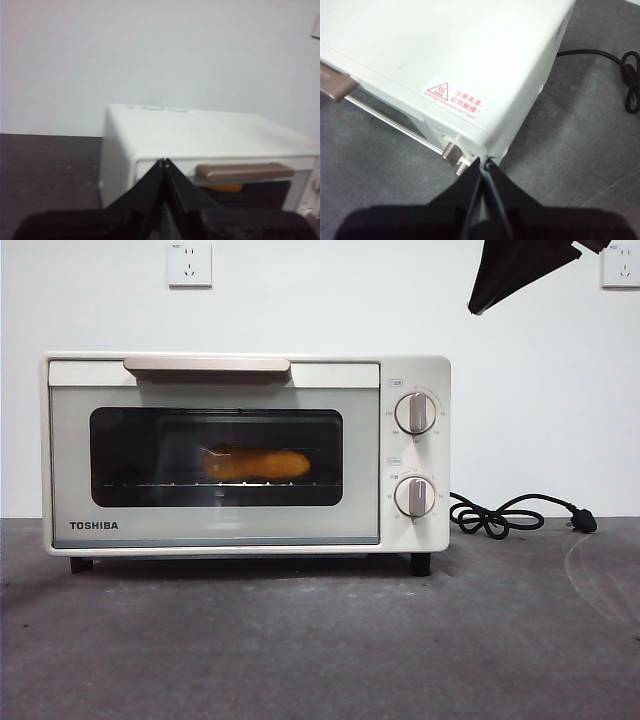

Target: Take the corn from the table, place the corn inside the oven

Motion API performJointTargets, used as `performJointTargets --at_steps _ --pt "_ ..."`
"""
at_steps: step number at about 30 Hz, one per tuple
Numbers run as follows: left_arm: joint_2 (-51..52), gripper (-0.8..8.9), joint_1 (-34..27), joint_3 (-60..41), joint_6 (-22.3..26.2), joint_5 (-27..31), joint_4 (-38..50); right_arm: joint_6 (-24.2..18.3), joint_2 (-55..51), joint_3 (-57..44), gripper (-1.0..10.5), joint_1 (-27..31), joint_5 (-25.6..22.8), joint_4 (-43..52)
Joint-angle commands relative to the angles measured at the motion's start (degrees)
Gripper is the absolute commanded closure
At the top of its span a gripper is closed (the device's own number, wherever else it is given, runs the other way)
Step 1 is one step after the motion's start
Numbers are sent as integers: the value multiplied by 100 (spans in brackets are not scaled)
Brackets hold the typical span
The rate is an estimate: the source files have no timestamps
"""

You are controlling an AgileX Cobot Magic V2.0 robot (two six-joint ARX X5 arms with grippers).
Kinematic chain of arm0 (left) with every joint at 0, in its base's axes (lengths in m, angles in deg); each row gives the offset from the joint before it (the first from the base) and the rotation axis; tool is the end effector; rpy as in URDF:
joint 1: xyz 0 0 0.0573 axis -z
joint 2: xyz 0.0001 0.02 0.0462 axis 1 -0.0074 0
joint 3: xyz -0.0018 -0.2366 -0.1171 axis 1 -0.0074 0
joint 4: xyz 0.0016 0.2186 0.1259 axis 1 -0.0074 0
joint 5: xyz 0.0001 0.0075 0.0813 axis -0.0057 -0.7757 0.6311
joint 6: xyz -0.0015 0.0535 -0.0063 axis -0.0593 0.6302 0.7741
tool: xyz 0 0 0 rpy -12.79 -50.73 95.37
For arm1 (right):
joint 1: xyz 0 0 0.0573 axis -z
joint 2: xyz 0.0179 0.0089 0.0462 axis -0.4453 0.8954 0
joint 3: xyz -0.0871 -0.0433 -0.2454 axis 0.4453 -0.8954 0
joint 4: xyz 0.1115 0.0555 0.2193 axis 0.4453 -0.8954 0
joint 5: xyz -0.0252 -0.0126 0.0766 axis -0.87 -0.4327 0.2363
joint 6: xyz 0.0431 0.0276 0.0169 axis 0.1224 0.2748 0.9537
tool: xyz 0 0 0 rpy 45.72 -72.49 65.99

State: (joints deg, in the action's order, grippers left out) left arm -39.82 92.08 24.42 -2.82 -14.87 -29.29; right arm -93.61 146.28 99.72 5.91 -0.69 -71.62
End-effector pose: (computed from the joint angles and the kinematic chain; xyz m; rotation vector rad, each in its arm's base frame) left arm 0.1028 -0.0100 0.2388 -0.1847 -0.0843 -0.2487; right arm 0.2616 0.1035 0.3578 -0.2228 0.6916 0.5760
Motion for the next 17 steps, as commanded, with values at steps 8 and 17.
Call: performJointTargets --at_steps 8,17 --pt "1298 817 -232 -1375 437 -232 -485 4 31 7 946 -4 -11 39" --pt "1314 817 -232 -1370 1167 -229 -1458 4 31 7 946 -2 -15 39"
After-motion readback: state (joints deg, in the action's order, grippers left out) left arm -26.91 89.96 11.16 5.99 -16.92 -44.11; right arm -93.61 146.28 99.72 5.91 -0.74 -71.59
